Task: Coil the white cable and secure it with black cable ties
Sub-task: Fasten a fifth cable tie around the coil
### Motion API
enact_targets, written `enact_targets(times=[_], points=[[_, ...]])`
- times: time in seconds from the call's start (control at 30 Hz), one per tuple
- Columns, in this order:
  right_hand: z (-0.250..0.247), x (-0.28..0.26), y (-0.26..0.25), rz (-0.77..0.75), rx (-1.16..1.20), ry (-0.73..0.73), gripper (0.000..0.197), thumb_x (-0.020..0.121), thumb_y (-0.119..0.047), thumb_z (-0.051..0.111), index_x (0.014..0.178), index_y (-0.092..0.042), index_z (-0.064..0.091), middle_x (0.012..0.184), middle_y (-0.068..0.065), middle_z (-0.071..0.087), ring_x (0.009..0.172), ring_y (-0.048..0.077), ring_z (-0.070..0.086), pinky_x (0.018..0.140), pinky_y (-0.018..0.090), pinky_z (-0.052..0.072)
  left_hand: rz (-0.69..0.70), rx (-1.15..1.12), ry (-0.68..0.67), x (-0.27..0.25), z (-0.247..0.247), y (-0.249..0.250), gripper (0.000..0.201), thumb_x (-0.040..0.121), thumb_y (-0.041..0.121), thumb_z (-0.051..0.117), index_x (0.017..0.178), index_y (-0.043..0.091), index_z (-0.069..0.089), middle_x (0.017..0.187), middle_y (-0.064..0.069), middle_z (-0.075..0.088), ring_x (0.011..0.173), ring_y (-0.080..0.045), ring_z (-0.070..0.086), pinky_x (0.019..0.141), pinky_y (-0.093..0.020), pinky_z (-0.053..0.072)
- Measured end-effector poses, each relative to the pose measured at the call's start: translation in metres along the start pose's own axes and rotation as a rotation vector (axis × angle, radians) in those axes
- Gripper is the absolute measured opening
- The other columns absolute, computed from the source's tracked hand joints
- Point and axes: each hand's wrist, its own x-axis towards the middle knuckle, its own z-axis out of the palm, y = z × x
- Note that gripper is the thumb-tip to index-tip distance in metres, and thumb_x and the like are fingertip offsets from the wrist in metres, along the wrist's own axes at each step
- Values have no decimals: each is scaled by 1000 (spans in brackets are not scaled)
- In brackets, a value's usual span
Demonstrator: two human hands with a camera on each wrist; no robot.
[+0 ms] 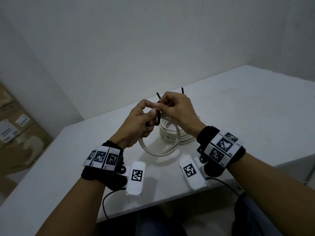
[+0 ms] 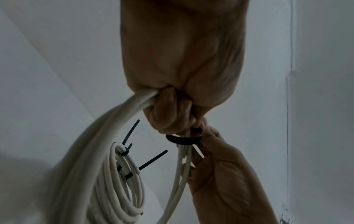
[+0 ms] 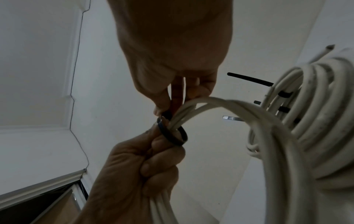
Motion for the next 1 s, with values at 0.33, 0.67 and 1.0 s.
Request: enact_targets(times=[0.33, 0.67, 1.0], points=[[-8, 11, -12, 0, 57, -34, 14, 82, -15, 71, 72, -8, 64, 64, -3, 59, 44, 3, 52, 40, 14, 39, -73, 21, 96, 1, 9, -2, 21, 100, 15, 46, 80, 22, 45, 51, 5, 30, 41, -10, 18, 42, -17, 14], [-7, 15, -7, -3, 78, -8, 19, 81, -15, 73, 67, -11, 61, 60, -4, 58, 47, 10, 54, 49, 21, 44, -32, -1, 100, -2, 16, 5, 6, 100, 32, 47, 100, 26, 49, 54, 6, 32, 42, -8, 18, 42, -16, 13], [-22, 40, -23, 2, 63, -37, 26, 85, -11, 67, 63, -12, 54, 67, 14, 59, 52, 17, 50, 42, 18, 39, -157, 5, 97, -10, 26, -4, 20, 98, 17, 47, 79, 19, 42, 53, 4, 26, 43, -10, 14, 40, -15, 12]])
